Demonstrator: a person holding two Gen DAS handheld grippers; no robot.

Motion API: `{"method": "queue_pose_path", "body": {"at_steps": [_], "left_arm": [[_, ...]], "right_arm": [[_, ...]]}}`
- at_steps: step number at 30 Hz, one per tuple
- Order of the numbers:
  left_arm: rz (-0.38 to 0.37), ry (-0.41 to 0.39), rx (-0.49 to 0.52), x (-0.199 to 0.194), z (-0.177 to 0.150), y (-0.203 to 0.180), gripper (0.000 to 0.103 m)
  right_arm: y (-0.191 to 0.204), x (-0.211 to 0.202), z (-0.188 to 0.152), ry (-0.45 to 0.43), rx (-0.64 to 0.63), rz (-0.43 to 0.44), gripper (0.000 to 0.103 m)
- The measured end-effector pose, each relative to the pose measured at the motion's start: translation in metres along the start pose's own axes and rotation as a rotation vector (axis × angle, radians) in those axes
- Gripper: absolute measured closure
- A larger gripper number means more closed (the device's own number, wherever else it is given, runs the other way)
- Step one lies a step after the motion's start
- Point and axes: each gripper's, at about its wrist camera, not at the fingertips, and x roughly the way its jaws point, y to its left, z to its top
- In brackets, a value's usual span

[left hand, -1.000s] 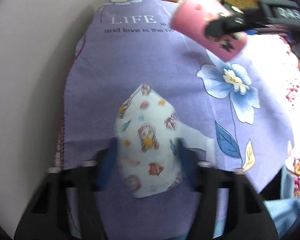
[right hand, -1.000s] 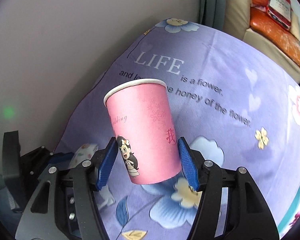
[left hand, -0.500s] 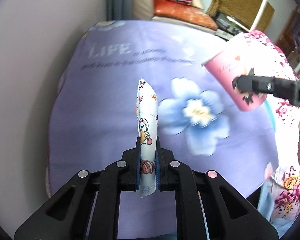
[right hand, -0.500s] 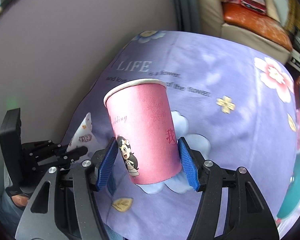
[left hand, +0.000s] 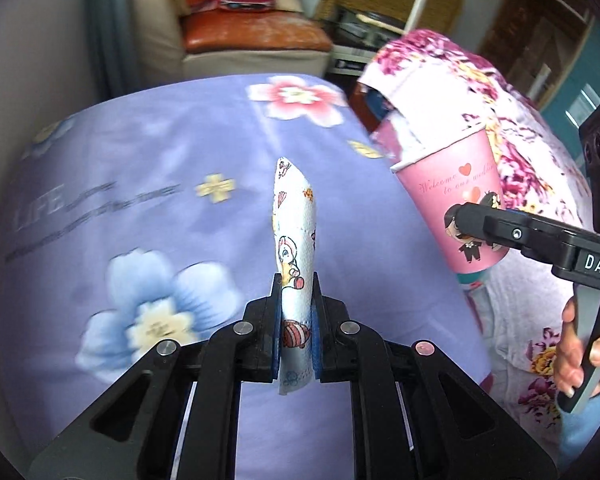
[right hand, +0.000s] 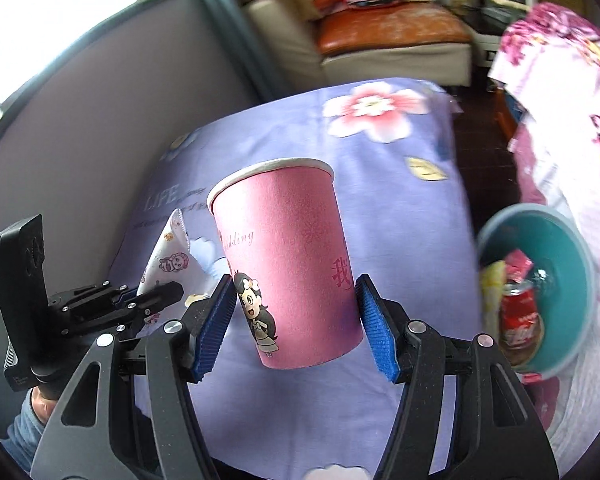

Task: Collect trash
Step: 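Carry the face mask and pink cup over the teal bin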

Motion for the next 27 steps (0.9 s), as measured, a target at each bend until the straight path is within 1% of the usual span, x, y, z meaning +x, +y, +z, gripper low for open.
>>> {"method": "queue_pose_path", "body": {"at_steps": [4, 6, 11, 16, 22, 27], "left_arm": [[-0.047, 0.012, 0.075, 0.022, 0.022, -0.050, 0.091], [-0.068, 0.020, 0.109, 0.034, 0.030, -0.070, 0.091], [-0.112, 0.045, 0.166, 0.066, 0.050, -0.119, 0.091], [-0.155, 0.069, 0.224, 0.094, 0.064, -0.160, 0.091], [-0.184, 0.115, 0.271, 0.128, 0.070, -0.196, 0.091], [-0.189, 0.156, 0.285, 0.152, 0.070, -0.208, 0.090]], "right_arm": [[-0.047, -0.025, -0.004, -0.059, 0.076, -0.032, 0.044], [-0.072, -0.036, -0.008, -0.087, 0.111, -0.077, 0.044], [-0.124, -0.053, -0.009, -0.118, 0.207, -0.141, 0.044], [-0.163, -0.063, -0.010, -0.136, 0.265, -0.174, 0.044], [-0.205, -0.066, -0.013, -0.132, 0.337, -0.197, 0.044], [-0.224, -0.065, -0.019, -0.115, 0.370, -0.209, 0.044]]}}
